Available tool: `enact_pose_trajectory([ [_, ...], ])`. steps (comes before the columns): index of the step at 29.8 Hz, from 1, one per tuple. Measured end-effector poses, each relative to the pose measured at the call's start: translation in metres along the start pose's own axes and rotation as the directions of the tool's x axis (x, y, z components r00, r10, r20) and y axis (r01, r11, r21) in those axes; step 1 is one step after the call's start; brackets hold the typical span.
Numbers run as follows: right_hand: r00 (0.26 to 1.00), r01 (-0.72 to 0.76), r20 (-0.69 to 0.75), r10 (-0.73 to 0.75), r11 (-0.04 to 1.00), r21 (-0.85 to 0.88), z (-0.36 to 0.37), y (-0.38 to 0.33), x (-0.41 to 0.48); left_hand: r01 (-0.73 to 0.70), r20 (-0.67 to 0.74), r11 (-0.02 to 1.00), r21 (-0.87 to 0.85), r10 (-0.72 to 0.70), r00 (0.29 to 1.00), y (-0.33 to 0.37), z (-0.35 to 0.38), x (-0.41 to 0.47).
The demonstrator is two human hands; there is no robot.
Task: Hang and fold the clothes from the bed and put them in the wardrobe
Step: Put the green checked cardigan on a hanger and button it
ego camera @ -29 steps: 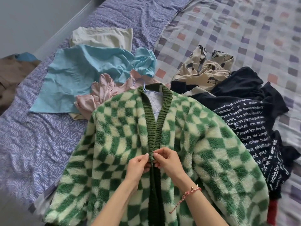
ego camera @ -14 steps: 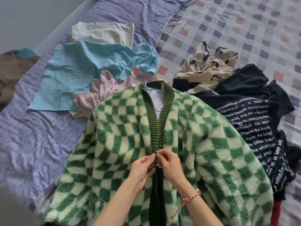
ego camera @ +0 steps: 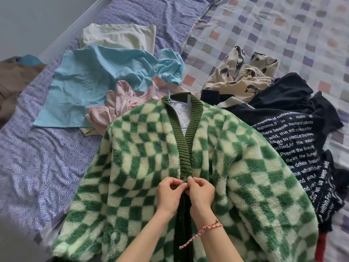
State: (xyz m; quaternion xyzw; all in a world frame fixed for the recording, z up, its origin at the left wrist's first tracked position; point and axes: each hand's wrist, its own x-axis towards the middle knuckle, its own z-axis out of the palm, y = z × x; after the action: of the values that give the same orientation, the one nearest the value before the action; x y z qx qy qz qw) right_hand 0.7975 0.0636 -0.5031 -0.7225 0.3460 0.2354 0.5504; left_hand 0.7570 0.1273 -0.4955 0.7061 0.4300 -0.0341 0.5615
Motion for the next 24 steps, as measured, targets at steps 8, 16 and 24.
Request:
enact_pose_trajectory([
  [8,0.971,0.208,0.147,-0.187,0.967,-0.146,-0.008,0.004,0.002,0.041,0.065,0.998,-0.042,-0.038,0.997,-0.001,-0.012,0.014],
  [16,0.950,0.289,0.178,-0.258,0.941,-0.177,-0.028,0.009,0.001,0.257,0.134,0.951,-0.175,-0.235,0.963,-0.009,-0.015,0.011],
  [24,0.791,0.515,0.586,-0.175,0.707,-0.484,-0.071,0.060,-0.026,0.003,0.106,0.784,0.620,-0.088,0.990,-0.070,0.020,-0.053],
])
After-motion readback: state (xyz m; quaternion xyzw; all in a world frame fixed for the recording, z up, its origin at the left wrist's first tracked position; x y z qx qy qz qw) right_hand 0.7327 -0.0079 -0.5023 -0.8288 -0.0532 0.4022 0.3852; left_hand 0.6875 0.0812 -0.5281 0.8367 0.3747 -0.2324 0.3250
